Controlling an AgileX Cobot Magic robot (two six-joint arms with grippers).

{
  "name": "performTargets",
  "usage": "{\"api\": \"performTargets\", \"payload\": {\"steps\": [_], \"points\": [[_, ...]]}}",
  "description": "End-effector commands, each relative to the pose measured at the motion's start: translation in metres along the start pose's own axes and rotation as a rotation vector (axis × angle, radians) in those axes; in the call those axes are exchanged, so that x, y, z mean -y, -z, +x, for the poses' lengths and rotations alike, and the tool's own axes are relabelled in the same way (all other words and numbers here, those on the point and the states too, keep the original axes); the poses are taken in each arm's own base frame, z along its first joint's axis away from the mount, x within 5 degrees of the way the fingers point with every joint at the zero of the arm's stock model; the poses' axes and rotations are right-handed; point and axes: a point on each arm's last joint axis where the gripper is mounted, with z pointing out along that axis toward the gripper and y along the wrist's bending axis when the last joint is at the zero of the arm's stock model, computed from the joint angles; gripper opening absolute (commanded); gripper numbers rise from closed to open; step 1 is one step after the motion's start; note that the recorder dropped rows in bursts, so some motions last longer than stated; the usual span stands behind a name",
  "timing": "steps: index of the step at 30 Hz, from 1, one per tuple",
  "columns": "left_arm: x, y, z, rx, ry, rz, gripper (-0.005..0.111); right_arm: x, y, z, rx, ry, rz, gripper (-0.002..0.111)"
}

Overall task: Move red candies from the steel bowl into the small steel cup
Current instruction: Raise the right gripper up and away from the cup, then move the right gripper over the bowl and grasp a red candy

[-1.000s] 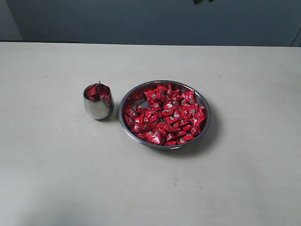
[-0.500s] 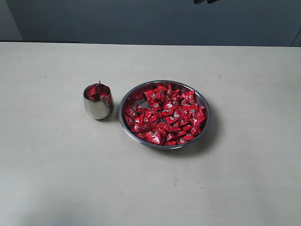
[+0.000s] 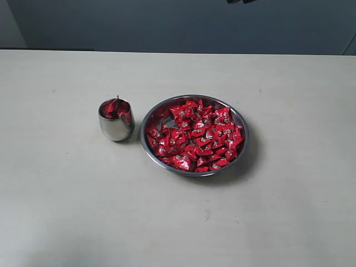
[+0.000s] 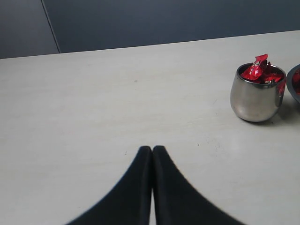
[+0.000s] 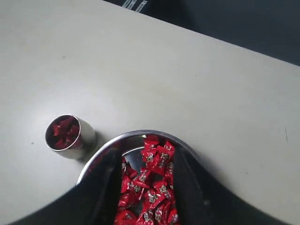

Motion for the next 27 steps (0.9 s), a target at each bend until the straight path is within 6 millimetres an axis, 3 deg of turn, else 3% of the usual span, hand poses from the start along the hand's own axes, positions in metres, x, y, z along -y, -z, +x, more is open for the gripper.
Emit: {"api": "performTargets", "payload": {"steps": [1,10,19,27], "points": [[0.0,0.001,-0.003,0.019,0.0,-0.001,0.0,0.0,0.006,0.015,0.012,0.011,0.03,0.036],[0.0,0.001,-0.003,0.019,0.0,-0.001,0.0,0.007,-0.002,0.04,-0.033,0.017,0.089,0.036],[0.0,0.001,-0.003,0.019,0.0,-0.001,0.0,0.011,-0.007,0.041,-0.02,0.02,0.112,0.036],[0.0,0.001,-0.003,0.019,0.0,-0.001,0.0,0.015,-0.028,0.054,-0.135,-0.031,0.049,0.036]]}}
